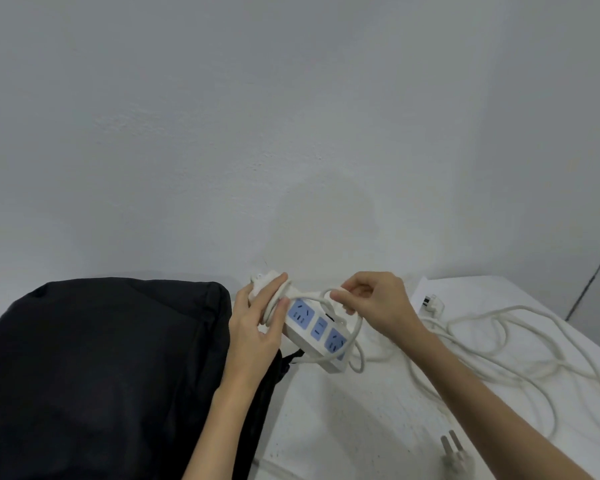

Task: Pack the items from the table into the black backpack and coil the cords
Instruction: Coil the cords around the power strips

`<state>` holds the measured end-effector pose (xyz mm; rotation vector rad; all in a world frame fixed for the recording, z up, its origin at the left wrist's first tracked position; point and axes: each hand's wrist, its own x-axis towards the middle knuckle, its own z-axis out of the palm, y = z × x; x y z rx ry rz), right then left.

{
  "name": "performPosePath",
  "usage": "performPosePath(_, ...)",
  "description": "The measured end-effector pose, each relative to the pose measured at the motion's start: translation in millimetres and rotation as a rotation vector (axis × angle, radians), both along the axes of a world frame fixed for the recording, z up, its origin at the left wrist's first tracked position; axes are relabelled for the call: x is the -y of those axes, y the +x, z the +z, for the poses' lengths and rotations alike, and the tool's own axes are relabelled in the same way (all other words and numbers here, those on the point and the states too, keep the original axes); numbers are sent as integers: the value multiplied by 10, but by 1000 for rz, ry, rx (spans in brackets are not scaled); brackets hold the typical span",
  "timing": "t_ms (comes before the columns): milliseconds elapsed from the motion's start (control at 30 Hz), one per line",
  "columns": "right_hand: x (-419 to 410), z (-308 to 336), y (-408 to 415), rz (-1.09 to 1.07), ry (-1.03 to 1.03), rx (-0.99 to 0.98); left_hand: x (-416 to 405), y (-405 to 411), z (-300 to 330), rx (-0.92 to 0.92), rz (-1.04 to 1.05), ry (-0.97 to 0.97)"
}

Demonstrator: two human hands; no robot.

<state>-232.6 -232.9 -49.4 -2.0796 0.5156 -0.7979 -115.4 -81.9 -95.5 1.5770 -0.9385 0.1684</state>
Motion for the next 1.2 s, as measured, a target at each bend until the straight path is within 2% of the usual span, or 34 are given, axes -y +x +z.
performPosePath(100,61,3,2,-2,188,86,7,1,2,58,5,-7)
performPosePath(167,96,25,15,-33,228,98,-8,35,-5,121,48,-43)
performPosePath(267,131,30,36,-77,138,89,-51,95,-1,159,140,-130)
performPosePath(433,538,40,-173,-398,-174,71,-227,280,28,15,355,-239)
performPosePath(733,1616,150,-734,-875,-213,-226,-201,239,24,-65,360,-226)
performPosePath(967,1476,-344,-502,-729,-479,-676,-136,129,142,-327,236,-338)
performPosePath(1167,1226,-532,-245,-654,-605,-904,-142,126,218,-442,121,-279)
performPosePath(1200,1180,-502,-191,-640,-624,-892,-136,127,225,-461,105,-260)
